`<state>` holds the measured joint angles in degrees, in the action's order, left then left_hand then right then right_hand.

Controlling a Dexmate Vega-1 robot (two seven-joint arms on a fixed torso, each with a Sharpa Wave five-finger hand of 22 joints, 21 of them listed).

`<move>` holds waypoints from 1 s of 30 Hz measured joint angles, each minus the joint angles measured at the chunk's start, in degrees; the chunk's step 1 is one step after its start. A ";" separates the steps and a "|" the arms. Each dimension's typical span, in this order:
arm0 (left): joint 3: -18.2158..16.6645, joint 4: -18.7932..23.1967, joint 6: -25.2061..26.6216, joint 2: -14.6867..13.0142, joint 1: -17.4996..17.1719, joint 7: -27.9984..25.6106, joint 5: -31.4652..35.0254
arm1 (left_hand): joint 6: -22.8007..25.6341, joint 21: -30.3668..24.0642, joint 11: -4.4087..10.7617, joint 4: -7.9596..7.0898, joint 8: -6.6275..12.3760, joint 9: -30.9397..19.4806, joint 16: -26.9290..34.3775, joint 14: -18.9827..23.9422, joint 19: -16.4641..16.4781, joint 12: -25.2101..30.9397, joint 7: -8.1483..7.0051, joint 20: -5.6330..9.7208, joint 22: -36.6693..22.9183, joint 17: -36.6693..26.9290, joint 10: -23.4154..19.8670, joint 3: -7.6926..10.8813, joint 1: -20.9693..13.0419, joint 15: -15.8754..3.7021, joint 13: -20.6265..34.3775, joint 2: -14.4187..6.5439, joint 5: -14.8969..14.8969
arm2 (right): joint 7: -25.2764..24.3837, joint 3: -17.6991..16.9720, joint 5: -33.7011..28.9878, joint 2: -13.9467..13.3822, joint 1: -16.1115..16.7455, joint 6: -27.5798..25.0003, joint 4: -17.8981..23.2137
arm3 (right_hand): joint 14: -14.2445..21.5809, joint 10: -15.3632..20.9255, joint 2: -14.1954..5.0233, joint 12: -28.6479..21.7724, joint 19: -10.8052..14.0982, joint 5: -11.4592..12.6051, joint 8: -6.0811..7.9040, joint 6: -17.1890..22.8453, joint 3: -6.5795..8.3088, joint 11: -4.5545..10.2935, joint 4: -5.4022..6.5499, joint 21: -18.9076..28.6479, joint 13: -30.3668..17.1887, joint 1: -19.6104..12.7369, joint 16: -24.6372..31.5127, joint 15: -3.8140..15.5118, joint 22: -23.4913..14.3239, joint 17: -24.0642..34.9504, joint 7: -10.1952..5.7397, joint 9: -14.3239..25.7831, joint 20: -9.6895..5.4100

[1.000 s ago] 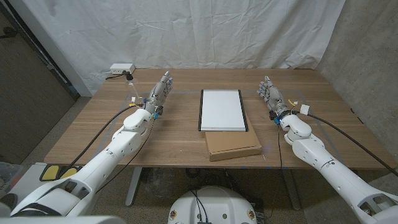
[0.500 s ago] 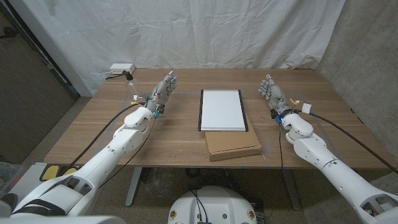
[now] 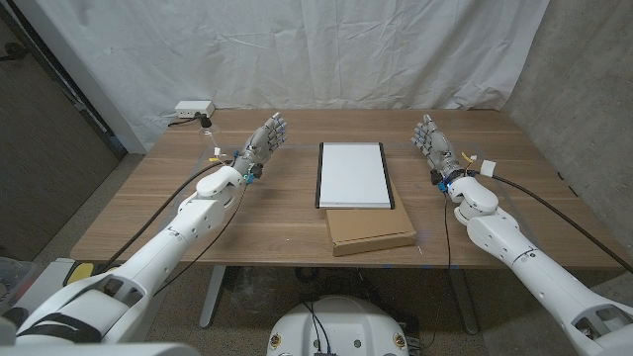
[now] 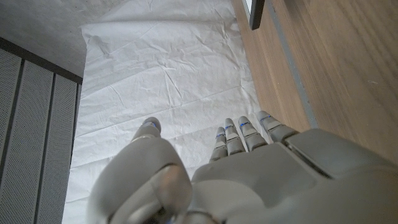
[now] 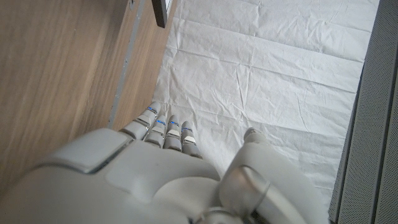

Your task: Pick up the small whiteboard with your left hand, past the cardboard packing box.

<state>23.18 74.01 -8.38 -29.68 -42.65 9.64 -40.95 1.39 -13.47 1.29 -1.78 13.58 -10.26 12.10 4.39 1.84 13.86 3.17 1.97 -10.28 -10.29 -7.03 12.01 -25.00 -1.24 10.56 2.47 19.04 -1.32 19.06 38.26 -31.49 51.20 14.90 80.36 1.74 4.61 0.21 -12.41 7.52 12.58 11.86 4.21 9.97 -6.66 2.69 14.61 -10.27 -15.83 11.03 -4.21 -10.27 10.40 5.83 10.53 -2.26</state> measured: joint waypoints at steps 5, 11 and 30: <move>0.00 0.73 2.28 -0.76 0.30 0.80 -1.02 | 1.44 -1.18 -0.58 0.32 0.00 -0.29 0.00 1.81 4.16 0.00 0.45 0.15 0.00 0.00 -1.44 -0.33 -0.68 0.25 0.00 0.23 -0.76 | 0.01 0.12 -0.14 0.17 -0.20 0.00 -0.05 | 0.00 0.00 -0.29 0.00 0.22 0.00 0.00 0.00 0.00 0.00 0.00 0.01 0.00 -0.29 0.00 0.00 0.00 0.00 0.00 0.00 0.22; -0.15 1.09 4.76 -1.57 0.91 1.97 -2.38 | 2.76 -1.80 -1.30 0.70 0.00 -0.28 0.21 3.42 6.65 0.00 1.15 0.09 0.01 0.01 -2.78 -0.71 -0.99 0.82 -0.01 0.54 -1.28 | -0.16 0.27 -0.33 0.36 -0.31 -0.01 -0.07 | 0.00 0.00 -0.29 0.00 0.22 0.00 0.00 0.00 0.00 0.00 0.00 0.01 0.00 -0.29 0.00 0.00 0.00 0.00 0.00 0.00 0.21; -1.00 1.82 11.82 -3.14 2.46 4.54 -6.65 | 5.29 -2.45 -2.31 0.22 0.00 -0.27 0.44 6.48 10.54 0.00 2.26 -1.36 0.02 -0.26 -5.22 -1.20 -0.98 1.83 -0.01 0.53 -2.48 | -1.68 -0.01 -0.56 0.62 0.50 0.42 0.76 | 0.54 0.00 -0.53 0.00 0.83 0.00 0.00 0.20 0.17 0.01 -0.64 -0.20 0.00 -0.50 0.00 -0.10 0.01 0.00 -0.21 0.00 0.21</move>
<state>22.18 75.82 3.44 -32.82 -40.19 14.18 -47.60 6.68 -15.92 -1.02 -1.56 13.58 -10.54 12.53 10.87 12.38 13.86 5.43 0.61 -10.27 -10.55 -12.25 10.81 -25.97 0.58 10.55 3.00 16.56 -3.01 19.05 37.70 -30.87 51.70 15.32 81.12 2.28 4.60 -0.32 -12.41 8.36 12.58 11.85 4.42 10.14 -6.65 2.05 14.41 -10.26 -16.33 11.03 -4.31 -10.26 10.40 5.62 10.53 -2.05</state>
